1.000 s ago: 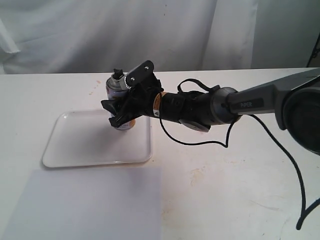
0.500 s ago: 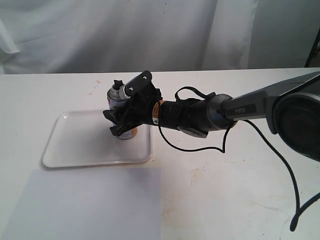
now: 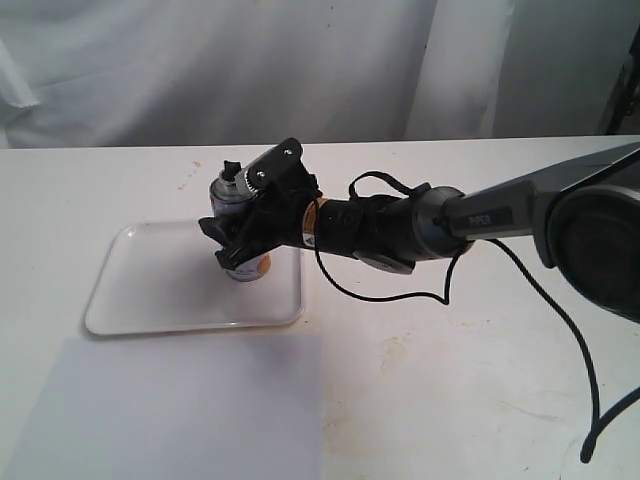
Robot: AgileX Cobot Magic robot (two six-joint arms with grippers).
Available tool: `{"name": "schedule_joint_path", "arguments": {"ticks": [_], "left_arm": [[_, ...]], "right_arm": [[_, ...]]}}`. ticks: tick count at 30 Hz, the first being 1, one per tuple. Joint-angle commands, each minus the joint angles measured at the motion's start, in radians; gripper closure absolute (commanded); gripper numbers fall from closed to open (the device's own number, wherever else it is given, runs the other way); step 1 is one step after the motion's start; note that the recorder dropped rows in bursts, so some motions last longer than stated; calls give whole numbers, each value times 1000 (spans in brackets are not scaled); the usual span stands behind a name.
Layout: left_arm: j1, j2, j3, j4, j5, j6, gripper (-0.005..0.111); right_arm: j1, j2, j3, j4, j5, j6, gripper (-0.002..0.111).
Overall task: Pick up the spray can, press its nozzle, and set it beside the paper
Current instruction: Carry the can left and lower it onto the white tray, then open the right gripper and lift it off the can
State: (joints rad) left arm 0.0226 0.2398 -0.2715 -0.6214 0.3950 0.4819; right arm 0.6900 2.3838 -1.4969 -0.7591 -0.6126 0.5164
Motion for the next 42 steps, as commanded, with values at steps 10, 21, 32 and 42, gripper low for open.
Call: {"name": "schedule_joint_path", "arguments": {"ticks": [10,21,32,42], "left_arm": [[2,-3,3,4,4,-10,107],[2,-3,3,4,4,-10,107],[2,-3,3,4,4,-10,107],[2,-3,3,4,4,-10,107]], "right_arm": [[13,-49,-14,5,13,38,33],[13,-205,-14,-140,112,212,33],[13,-296,-14,-260,206,403,33],[13,-395,-14,-345,330,570,47]]}}
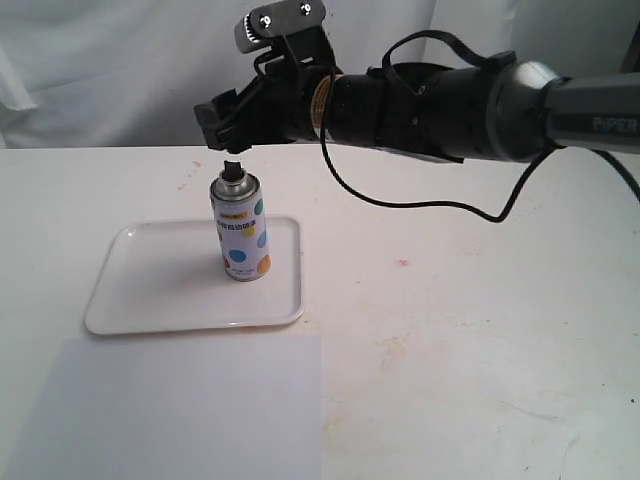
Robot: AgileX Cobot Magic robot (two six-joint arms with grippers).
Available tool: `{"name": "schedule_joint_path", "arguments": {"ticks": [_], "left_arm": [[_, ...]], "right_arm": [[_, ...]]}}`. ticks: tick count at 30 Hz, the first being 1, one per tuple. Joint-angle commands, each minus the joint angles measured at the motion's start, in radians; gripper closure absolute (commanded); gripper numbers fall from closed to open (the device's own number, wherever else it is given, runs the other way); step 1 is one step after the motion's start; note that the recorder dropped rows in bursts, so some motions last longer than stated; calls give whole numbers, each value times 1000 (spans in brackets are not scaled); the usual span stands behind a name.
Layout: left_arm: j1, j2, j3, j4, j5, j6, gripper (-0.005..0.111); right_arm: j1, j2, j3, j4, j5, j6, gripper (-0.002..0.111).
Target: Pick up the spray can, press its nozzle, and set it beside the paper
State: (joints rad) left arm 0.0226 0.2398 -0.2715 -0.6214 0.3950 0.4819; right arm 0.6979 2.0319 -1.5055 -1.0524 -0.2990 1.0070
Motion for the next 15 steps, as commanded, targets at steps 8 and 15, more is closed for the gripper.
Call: {"name": "schedule_joint_path", "arguments": {"ticks": [8,15], "left_arm": [[2,-3,3,4,4,-10,107],[2,-3,3,4,4,-10,107]], "right_arm": [[7,-124,-5,-273,16,354,86],[5,-227,32,-575,28,617,108]]}}
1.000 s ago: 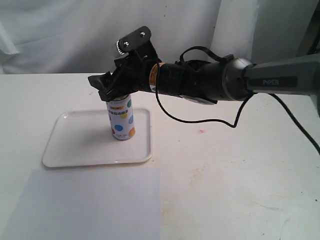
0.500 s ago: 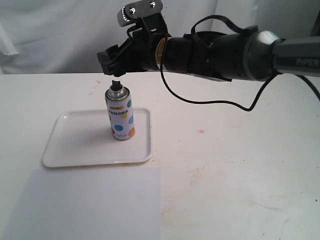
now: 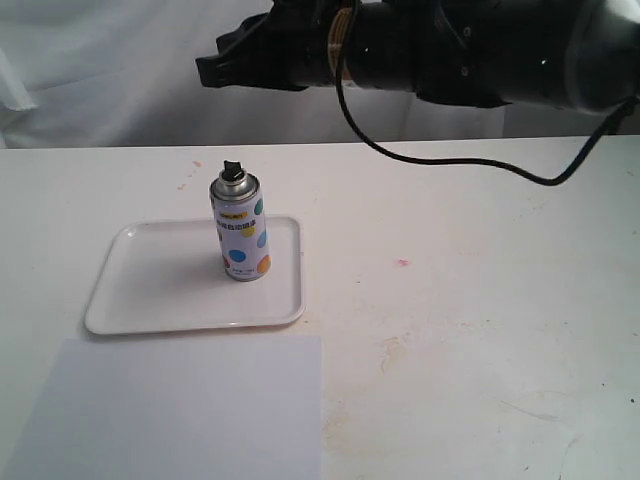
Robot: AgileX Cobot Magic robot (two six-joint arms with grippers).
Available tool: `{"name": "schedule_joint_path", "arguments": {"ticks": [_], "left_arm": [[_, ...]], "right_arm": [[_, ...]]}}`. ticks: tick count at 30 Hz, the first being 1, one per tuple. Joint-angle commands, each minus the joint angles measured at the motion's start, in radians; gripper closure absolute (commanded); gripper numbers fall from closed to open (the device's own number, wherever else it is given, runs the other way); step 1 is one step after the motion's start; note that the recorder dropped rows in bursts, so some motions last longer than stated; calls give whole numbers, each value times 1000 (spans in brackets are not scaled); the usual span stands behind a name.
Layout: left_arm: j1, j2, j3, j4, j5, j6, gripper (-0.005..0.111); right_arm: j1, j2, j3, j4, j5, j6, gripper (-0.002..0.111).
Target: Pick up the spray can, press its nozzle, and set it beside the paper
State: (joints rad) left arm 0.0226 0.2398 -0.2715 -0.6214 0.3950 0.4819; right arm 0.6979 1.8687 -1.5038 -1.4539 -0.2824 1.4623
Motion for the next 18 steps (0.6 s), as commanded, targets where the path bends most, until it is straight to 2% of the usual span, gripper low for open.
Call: {"name": "schedule_joint_path", "arguments": {"ticks": [1,8,18], "left_arm": [[2,-3,3,4,4,-10,107],[2,-3,3,4,4,-10,107],[2,-3,3,34,9,-6,107]], "right_arm": [[3,-79,45,-186,21,188,108],[-13,-246,221,-178,187,223,108],[-13,-575,471,-170,335,228,108]]}}
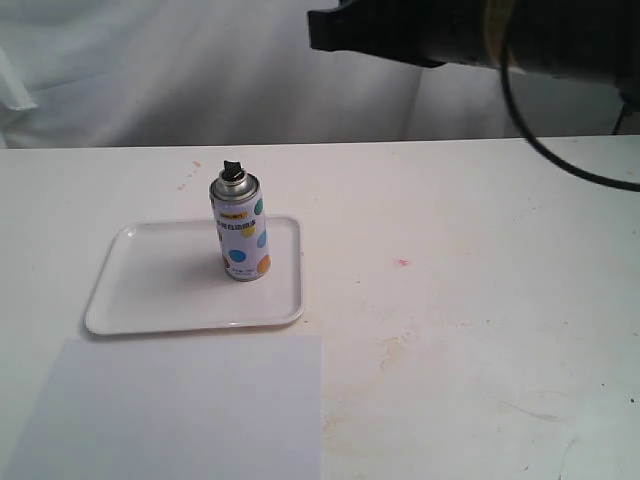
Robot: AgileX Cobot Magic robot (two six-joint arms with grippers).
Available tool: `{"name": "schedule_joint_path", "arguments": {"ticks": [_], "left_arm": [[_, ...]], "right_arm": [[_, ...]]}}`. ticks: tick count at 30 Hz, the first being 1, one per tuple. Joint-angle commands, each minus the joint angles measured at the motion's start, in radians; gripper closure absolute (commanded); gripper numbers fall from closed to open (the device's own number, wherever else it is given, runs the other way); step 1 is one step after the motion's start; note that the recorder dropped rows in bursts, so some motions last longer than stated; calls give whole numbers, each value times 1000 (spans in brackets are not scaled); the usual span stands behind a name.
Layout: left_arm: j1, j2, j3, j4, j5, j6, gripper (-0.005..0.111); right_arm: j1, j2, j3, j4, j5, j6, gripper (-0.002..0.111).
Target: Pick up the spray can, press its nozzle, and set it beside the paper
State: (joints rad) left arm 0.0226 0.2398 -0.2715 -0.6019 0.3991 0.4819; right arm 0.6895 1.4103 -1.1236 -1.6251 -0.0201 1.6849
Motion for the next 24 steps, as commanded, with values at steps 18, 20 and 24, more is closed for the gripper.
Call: {"name": "schedule_joint_path", "arguments": {"ticks": [18,20,24], "left_arm": [[2,-3,3,7,19,-11,107],[2,-3,3,7,19,-11,107],[2,-3,3,7,19,-11,107]], "right_arm": [[-3,-524,467,-12,235,55,108],[-3,-557,491,-12,235,56,108],[-3,-595,516,-8,235,56,108]]}}
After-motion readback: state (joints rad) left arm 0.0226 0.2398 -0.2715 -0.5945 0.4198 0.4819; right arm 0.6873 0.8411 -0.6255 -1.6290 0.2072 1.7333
